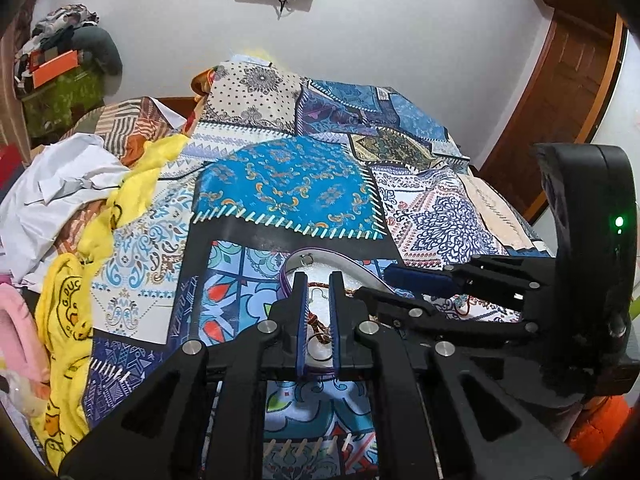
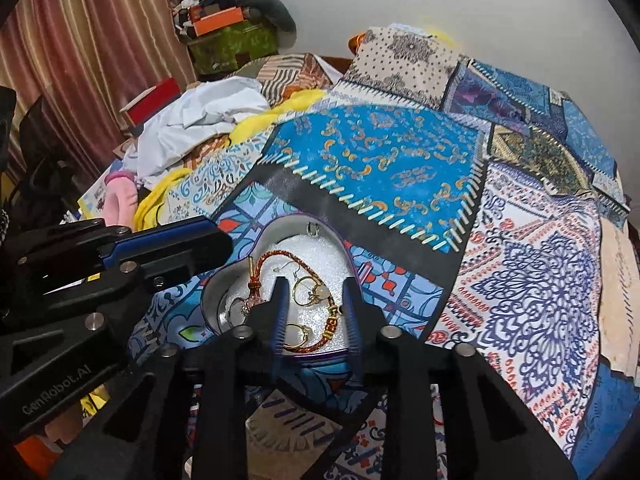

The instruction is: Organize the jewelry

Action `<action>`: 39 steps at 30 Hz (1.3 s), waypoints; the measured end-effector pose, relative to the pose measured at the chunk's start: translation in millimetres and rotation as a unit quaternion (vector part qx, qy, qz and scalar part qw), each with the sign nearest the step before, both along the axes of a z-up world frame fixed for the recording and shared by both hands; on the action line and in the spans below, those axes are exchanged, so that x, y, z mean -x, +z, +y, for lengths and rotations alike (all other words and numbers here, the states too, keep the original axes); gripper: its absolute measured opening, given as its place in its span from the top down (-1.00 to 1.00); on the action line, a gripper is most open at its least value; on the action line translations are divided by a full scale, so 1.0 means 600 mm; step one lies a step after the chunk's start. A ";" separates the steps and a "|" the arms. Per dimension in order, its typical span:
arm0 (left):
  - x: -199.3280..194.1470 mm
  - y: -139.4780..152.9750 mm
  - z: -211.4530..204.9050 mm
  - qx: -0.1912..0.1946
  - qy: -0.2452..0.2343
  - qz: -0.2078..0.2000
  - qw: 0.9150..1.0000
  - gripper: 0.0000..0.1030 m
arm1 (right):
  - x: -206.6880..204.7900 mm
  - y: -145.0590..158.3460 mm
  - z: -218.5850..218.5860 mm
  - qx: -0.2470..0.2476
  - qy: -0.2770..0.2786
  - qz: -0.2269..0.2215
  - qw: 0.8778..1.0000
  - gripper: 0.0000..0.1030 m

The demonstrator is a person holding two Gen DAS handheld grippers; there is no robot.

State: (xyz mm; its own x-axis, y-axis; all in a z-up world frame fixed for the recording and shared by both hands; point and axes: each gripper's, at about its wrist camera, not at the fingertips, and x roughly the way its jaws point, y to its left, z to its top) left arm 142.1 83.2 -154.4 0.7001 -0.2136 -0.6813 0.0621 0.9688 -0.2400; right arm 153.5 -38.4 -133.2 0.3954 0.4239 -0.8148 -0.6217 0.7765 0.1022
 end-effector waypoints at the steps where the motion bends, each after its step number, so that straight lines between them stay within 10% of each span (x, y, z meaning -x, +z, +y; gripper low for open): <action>1: 0.002 0.003 -0.001 -0.002 0.001 -0.001 1.000 0.85 | 0.000 0.003 -0.002 -0.002 -0.001 -0.001 1.000 0.49; 23: 0.034 0.087 -0.084 -0.033 -0.019 -0.047 0.998 0.58 | 0.027 0.115 -0.145 -0.050 -0.081 -0.087 0.992 0.45; 27: 0.026 0.085 -0.116 -0.034 -0.036 -0.043 0.998 0.53 | 0.026 0.120 -0.193 -0.051 -0.112 -0.097 0.988 0.17; 39: -0.016 0.021 -0.202 -0.044 -0.088 0.010 0.995 0.49 | 0.007 0.076 -0.291 -0.045 -0.166 -0.053 0.984 0.16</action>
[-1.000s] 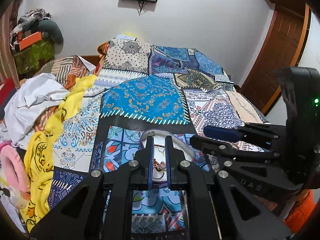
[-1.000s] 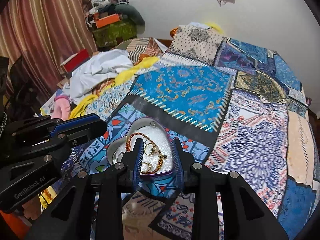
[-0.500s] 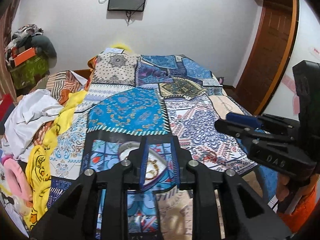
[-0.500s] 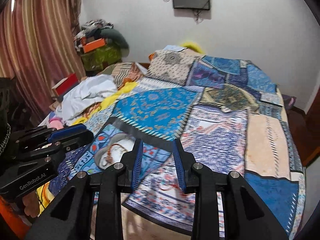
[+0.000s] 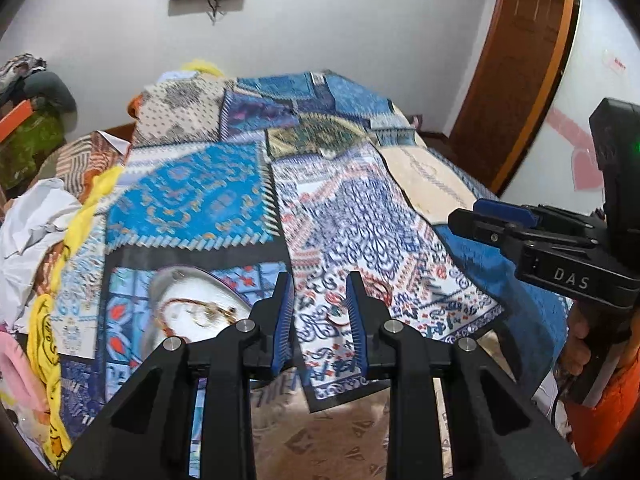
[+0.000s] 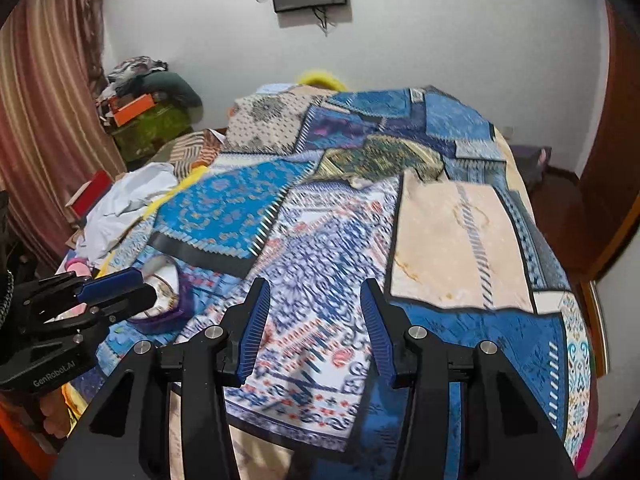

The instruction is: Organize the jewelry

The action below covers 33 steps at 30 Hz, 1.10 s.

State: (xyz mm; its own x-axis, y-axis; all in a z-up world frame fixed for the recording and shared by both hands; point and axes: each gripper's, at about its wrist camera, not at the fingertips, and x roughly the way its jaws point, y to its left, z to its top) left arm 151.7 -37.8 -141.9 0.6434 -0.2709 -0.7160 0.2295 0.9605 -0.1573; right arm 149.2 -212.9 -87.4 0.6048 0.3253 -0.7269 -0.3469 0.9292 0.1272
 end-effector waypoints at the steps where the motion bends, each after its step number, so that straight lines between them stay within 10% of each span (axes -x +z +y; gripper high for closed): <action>1: -0.002 -0.008 -0.004 -0.001 -0.004 0.005 1.000 0.49 | 0.001 -0.004 -0.002 0.001 0.001 0.003 1.000 0.16; 18: -0.040 -0.081 -0.053 -0.016 -0.035 0.047 0.998 0.51 | 0.001 -0.053 -0.014 0.005 0.019 0.041 0.999 0.16; 21: -0.040 -0.079 -0.056 -0.015 -0.038 0.046 0.998 0.89 | 0.003 -0.055 -0.012 0.006 0.024 0.045 0.999 0.16; 33: -0.007 0.006 -0.033 0.014 -0.025 -0.019 0.999 0.89 | 0.018 -0.052 0.029 0.019 0.063 0.041 0.997 0.16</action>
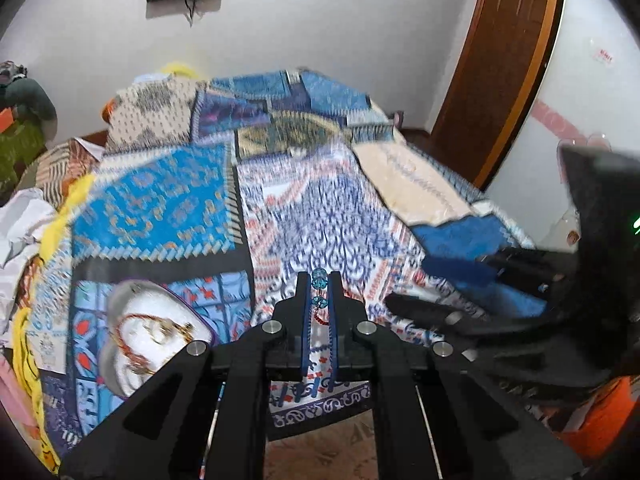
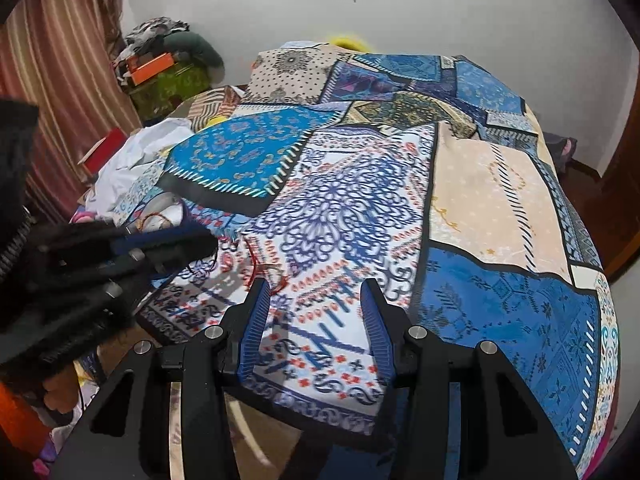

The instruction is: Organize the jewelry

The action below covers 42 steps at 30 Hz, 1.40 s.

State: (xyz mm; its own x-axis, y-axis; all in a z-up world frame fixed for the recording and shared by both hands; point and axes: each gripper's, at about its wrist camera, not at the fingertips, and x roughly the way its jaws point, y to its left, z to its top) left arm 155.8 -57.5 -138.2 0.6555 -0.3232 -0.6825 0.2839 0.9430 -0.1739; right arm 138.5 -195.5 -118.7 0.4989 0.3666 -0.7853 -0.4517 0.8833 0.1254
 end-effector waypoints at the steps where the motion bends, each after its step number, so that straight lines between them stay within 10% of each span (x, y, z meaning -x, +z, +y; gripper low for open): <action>1: 0.003 0.009 0.004 0.001 0.003 -0.007 1.000 0.89 | -0.001 0.000 0.005 0.000 0.003 0.000 1.000 0.16; 17: 0.038 0.042 0.069 0.024 0.036 -0.034 0.999 0.89 | -0.020 -0.036 0.069 0.038 0.033 0.016 0.999 0.16; 24: 0.046 0.037 0.079 0.026 0.047 -0.028 0.998 0.89 | -0.023 -0.036 0.065 0.040 0.021 0.014 0.999 0.61; 42: 0.092 0.093 0.131 0.014 0.086 -0.077 0.993 0.89 | 0.020 0.095 0.076 -0.035 0.016 -0.066 0.997 0.61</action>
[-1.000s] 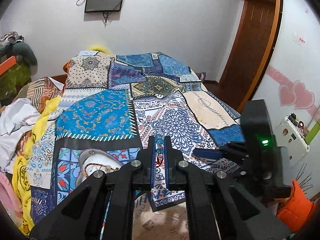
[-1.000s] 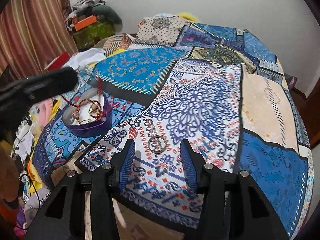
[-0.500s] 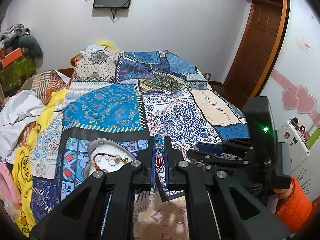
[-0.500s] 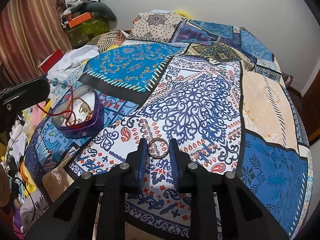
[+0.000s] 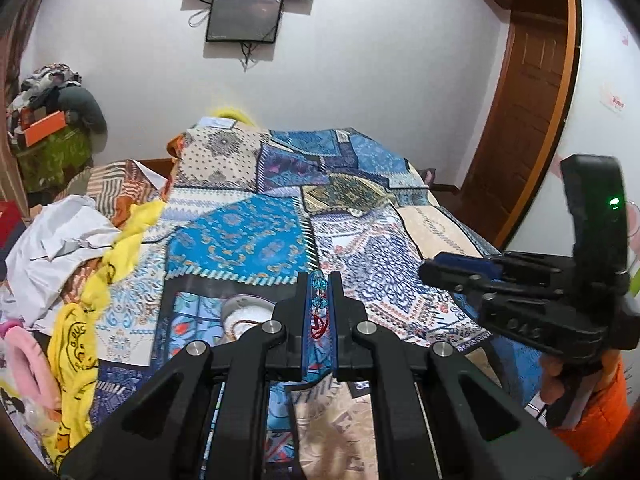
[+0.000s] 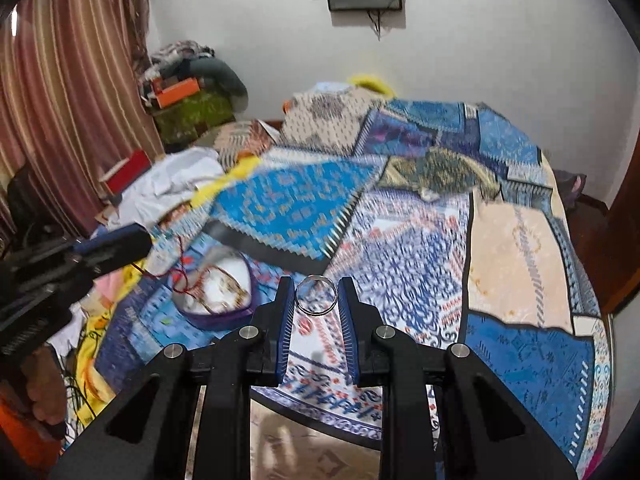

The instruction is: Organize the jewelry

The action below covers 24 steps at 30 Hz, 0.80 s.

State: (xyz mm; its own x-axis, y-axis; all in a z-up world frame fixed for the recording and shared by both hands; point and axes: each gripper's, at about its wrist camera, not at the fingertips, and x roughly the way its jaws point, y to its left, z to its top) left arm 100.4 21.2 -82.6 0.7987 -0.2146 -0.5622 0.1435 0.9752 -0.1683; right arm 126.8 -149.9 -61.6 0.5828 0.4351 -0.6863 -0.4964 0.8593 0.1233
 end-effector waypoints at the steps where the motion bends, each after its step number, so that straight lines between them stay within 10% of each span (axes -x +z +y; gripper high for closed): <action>1: 0.002 0.003 0.007 0.000 0.005 -0.003 1.000 0.89 | 0.003 0.006 0.005 -0.003 0.004 -0.004 1.000 0.61; 24: -0.013 -0.045 0.093 0.023 0.050 0.023 0.998 0.89 | -0.014 -0.046 0.121 0.009 0.069 0.025 0.997 0.61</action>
